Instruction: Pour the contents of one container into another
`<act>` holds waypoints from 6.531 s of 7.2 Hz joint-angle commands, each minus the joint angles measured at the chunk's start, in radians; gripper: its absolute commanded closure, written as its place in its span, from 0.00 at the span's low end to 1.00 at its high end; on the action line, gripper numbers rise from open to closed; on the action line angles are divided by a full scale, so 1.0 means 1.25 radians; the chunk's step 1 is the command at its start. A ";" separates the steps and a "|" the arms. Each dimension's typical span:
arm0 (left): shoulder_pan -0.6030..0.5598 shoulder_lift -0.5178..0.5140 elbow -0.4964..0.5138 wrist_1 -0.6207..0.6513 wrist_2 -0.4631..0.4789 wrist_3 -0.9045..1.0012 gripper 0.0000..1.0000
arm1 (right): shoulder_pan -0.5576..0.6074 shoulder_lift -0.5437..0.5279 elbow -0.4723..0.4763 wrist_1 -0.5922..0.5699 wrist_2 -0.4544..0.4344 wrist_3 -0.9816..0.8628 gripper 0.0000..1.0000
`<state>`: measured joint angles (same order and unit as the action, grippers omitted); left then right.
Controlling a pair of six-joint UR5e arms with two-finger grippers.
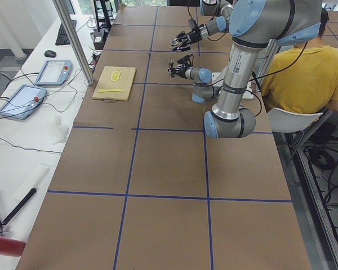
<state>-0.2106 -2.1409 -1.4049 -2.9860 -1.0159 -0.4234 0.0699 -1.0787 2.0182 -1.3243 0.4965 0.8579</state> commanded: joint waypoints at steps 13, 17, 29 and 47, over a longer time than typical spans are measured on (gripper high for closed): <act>0.003 -0.007 0.000 0.002 0.002 0.001 1.00 | 0.018 0.008 -0.009 -0.084 0.008 -0.206 1.00; 0.003 -0.007 0.000 0.003 0.002 0.001 1.00 | 0.025 0.008 -0.013 -0.135 0.008 -0.236 1.00; 0.003 -0.007 -0.003 0.004 0.002 0.002 1.00 | 0.043 0.008 -0.013 -0.136 0.005 -0.391 1.00; 0.000 -0.004 -0.022 -0.002 0.016 0.001 1.00 | 0.078 -0.144 0.052 0.036 0.083 0.187 1.00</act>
<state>-0.2086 -2.1461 -1.4316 -2.9879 -0.9998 -0.4208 0.1662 -1.1980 2.0709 -1.2902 0.5975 1.0255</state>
